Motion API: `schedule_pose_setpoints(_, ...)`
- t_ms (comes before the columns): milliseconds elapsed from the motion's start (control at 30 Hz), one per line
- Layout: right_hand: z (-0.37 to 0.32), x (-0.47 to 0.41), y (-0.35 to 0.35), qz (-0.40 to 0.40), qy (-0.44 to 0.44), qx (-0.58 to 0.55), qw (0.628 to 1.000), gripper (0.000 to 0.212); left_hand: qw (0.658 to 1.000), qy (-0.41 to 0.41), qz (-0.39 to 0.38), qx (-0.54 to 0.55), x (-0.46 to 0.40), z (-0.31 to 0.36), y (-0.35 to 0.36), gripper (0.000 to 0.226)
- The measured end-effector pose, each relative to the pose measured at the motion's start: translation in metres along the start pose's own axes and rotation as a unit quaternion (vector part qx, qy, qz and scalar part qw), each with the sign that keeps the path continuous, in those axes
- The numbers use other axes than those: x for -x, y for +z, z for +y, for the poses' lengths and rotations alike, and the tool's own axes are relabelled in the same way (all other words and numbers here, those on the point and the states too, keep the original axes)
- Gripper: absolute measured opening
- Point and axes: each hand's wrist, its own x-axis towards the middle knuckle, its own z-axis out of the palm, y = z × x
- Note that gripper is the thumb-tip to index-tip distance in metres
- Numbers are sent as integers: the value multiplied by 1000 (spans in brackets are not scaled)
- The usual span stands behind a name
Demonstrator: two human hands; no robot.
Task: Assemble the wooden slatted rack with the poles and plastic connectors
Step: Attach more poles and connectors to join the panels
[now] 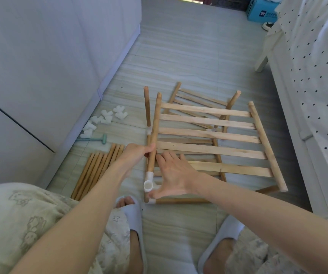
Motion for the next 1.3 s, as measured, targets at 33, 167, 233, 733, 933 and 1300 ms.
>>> schedule_pose_setpoints(33,0,-1,0,2,-2,0,1000,91,1000,1,-2,-4,1,0,0,35)
schedule_pose_setpoints(167,0,-2,1,20,-7,-2,1000,87,1000,-1,-3,-21,2,1,-1,34)
schedule_pose_setpoints(233,0,-1,2,28,-8,-11,1000,85,1000,-1,0,-22,2,0,-1,34)
schedule_pose_setpoints(733,-1,-3,5,36,-23,-35,998,75,999,0,38,31,9,-12,5,30)
schedule_pose_setpoints(933,3,3,11,26,-14,-21,999,86,1000,-16,10,18,14,-10,3,29)
schedule_pose_setpoints(1300,6,-2,10,10,-11,-66,998,74,992,100,55,-56,4,2,18,28)
